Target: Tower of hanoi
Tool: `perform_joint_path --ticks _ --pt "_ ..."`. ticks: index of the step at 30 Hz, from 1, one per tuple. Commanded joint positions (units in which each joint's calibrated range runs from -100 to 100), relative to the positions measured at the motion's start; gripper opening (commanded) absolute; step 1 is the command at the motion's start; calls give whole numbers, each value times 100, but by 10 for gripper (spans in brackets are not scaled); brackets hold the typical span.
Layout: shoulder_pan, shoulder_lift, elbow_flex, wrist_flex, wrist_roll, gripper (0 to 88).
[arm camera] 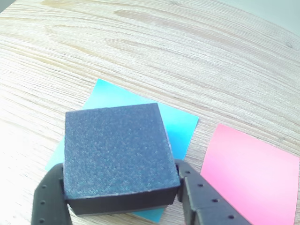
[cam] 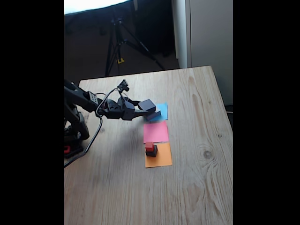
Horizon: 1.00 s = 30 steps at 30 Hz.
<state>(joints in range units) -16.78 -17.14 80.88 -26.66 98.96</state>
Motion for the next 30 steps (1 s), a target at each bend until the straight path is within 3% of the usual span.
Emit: perform_joint_path --ticks 1,30 --pt "-98 41 -215 -227 104 170" --pt "-23 480 -442 -365 104 192"
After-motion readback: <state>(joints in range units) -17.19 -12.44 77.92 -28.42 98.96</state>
